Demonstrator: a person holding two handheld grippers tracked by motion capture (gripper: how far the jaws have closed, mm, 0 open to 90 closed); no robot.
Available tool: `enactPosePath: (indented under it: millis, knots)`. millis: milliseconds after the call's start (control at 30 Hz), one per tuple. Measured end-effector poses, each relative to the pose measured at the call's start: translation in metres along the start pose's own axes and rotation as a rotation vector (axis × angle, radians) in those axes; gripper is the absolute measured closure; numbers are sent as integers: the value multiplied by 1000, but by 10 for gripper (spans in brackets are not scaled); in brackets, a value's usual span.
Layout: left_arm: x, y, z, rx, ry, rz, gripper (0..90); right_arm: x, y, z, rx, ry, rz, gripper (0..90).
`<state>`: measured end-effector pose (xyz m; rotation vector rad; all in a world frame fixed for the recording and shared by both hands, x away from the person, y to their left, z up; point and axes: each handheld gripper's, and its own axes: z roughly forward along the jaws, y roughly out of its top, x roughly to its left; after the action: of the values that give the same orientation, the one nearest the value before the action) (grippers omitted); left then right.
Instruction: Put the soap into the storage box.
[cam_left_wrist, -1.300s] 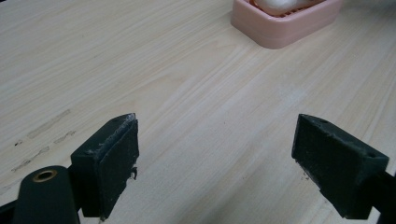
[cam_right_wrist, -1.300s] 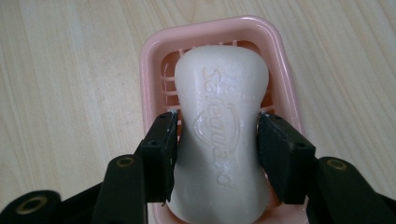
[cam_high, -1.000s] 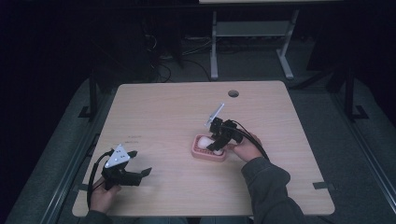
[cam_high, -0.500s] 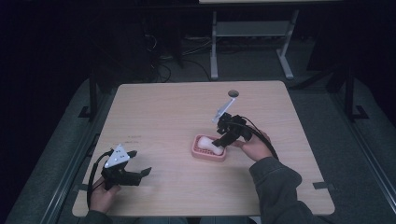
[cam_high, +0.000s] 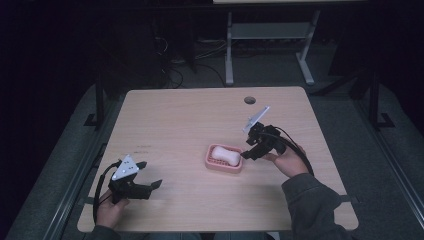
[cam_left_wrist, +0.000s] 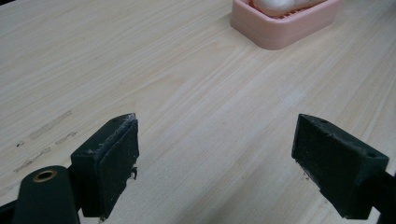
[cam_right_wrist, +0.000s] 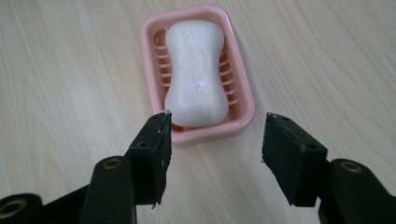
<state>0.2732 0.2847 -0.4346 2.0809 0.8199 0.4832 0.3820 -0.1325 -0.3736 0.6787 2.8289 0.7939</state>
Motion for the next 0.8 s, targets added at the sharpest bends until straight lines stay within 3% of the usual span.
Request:
enactPosePath:
  millis: [800]
  knots:
    - [-2, 0, 1, 10, 1, 7, 145, 5, -52, -17, 6, -28, 71, 397]
